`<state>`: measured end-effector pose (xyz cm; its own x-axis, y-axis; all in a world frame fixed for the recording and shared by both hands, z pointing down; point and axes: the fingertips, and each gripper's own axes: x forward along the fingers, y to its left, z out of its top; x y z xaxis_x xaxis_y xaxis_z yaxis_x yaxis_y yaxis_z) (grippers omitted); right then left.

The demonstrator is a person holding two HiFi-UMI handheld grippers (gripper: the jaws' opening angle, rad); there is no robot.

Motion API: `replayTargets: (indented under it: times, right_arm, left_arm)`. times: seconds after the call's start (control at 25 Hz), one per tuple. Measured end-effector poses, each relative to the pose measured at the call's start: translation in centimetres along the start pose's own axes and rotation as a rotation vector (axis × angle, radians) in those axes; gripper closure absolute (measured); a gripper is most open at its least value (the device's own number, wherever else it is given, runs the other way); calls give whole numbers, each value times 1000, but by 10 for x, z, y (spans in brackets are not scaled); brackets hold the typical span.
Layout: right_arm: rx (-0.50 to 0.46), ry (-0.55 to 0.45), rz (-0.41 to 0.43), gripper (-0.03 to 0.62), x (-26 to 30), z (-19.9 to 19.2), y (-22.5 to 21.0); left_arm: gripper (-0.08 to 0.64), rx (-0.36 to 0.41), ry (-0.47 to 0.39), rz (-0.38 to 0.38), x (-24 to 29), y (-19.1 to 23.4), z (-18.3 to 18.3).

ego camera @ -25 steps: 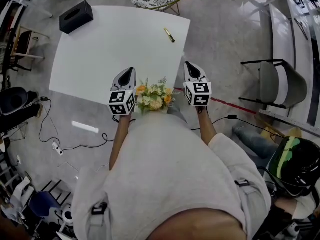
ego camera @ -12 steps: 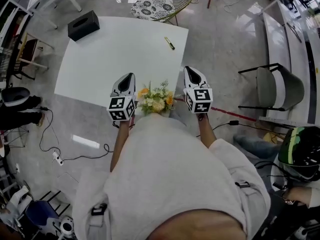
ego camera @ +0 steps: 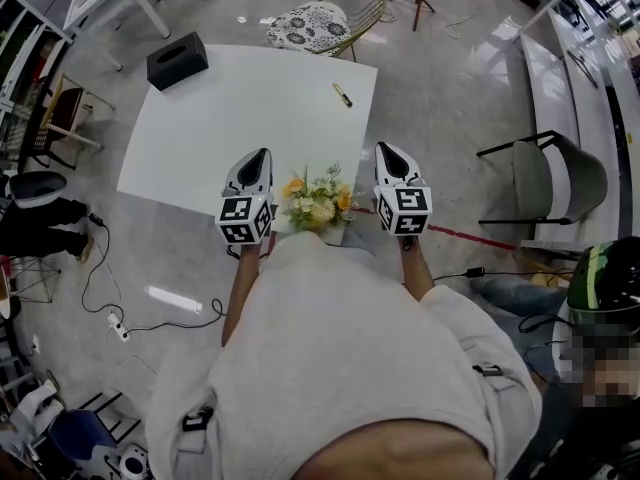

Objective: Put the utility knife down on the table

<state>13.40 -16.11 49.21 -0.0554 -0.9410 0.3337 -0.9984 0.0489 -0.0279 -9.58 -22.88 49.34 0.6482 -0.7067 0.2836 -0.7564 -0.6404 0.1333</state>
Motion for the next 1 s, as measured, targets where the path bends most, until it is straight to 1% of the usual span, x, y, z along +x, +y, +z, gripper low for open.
replayTargets:
  times: [0.32,1.0]
  right_arm:
    - [2,-7,0,561,0,6,3]
    - [8,3,-11,561,-1,-4,1]
  left_arm:
    - [538,0,-9,6,-6,1,4]
    - [538,-1,-10,-3,-5,-1,-1]
